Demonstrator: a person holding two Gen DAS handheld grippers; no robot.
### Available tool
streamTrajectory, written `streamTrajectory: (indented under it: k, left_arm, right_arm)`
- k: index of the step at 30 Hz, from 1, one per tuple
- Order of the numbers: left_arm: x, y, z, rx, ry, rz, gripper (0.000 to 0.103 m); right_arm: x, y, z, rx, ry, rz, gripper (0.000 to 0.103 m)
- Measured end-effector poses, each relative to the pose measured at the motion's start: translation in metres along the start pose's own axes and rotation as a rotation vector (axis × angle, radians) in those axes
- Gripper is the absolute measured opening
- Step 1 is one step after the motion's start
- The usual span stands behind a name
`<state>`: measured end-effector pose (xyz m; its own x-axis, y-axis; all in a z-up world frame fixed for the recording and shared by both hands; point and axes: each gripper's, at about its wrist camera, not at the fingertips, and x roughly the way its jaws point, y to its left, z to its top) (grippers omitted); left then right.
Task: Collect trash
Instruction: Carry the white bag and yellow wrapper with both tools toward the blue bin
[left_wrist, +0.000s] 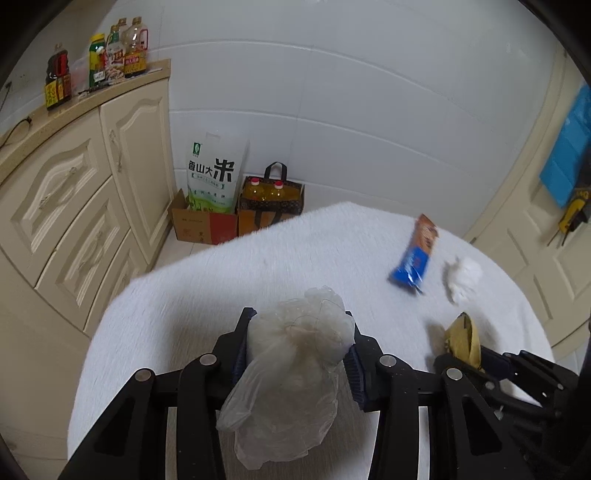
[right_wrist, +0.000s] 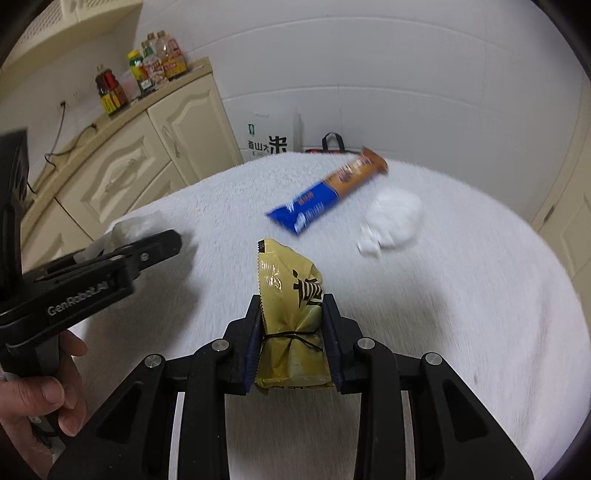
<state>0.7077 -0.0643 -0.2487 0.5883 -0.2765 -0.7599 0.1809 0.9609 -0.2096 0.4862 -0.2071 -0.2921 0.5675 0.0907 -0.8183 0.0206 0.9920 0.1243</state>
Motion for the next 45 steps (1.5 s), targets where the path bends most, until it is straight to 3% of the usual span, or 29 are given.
streamTrajectory:
  k: [14, 28, 38, 45]
  left_arm:
    - [-0.127, -0.041, -0.074, 0.061, -0.103, -0.054, 0.040]
    - [-0.242, -0.142, -0.153, 0.186, -0.222, -0.100, 0.040]
    - [-0.280, -0.211, -0.185, 0.282, -0.265, -0.177, 0.040]
    - [-0.273, -0.263, -0.189, 0.352, -0.272, -0.284, 0.040]
  right_arm:
    - [-0.109, -0.038, -0.060, 0.100, -0.086, 0.033, 0.030]
    - [-0.234, -0.094, -0.113, 0.186, -0.266, 0.010, 0.030]
    - [-0.301, -0.144, -0.143, 0.263, -0.380, -0.035, 0.030]
    - [-0.342, -0.192, -0.165, 0.335, -0.444, -0.110, 0.030]
